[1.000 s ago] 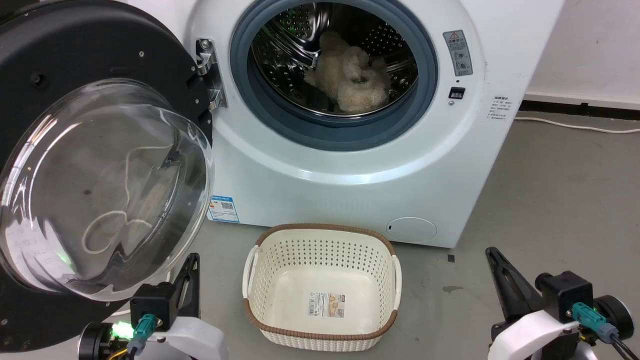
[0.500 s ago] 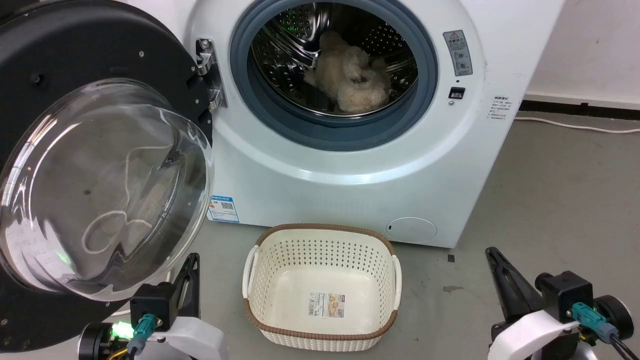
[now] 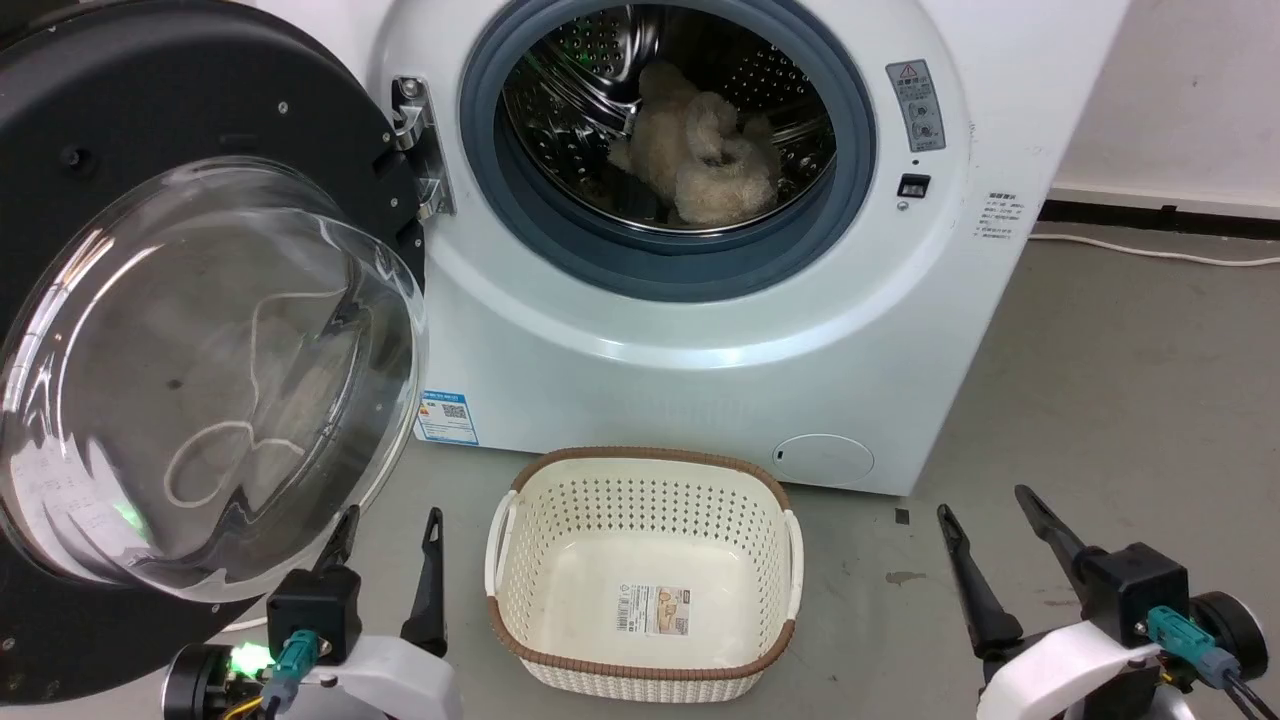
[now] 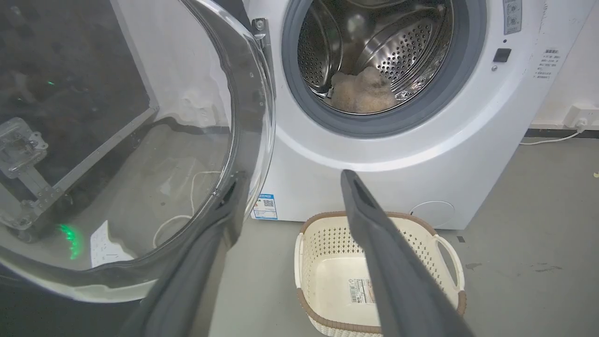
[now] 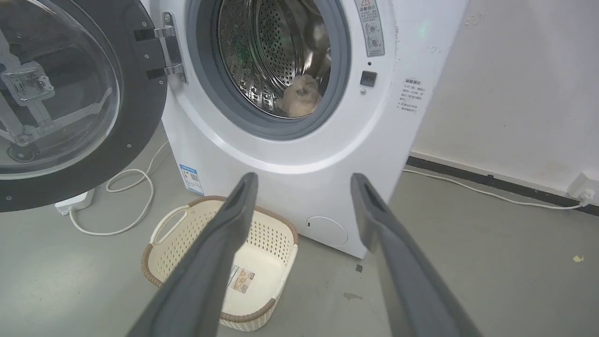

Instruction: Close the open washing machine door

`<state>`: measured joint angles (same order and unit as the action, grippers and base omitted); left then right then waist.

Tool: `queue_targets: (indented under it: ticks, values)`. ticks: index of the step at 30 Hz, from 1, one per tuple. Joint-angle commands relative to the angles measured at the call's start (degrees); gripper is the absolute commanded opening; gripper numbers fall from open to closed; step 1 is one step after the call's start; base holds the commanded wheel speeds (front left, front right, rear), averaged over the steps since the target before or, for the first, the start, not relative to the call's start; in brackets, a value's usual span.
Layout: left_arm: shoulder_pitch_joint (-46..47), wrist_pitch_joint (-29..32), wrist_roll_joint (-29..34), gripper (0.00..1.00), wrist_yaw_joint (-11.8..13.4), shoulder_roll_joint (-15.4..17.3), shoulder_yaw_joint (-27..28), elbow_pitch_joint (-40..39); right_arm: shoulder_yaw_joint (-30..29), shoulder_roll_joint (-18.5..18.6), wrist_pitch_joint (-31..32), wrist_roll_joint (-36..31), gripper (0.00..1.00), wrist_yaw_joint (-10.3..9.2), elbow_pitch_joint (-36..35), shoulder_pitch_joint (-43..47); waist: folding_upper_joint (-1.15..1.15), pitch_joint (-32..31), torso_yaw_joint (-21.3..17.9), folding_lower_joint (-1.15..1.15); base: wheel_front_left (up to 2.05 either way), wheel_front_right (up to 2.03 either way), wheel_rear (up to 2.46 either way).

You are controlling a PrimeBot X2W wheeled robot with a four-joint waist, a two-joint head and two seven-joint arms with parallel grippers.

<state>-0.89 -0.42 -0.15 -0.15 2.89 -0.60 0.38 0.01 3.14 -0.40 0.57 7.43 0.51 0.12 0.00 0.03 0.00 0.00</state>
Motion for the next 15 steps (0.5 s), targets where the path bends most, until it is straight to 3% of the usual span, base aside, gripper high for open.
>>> queue_targets:
  ticks: [1,15]
  values:
    - [0.19,-0.48,0.25,1.00,0.15,0.08,-0.12,0.11,-0.21,-0.02,-0.49,0.59,1.00,0.00,0.15,0.21,0.00,0.00,0.02,0.00,0.00,0.00,0.00]
    - [0.41,-2.15,0.37,1.00,0.80,0.59,-1.76,0.56,-0.21,-0.04,-2.18,1.08,1.00,0.01,0.36,0.72,0.00,-0.33,1.78,0.00,0.00,0.00,0.00]
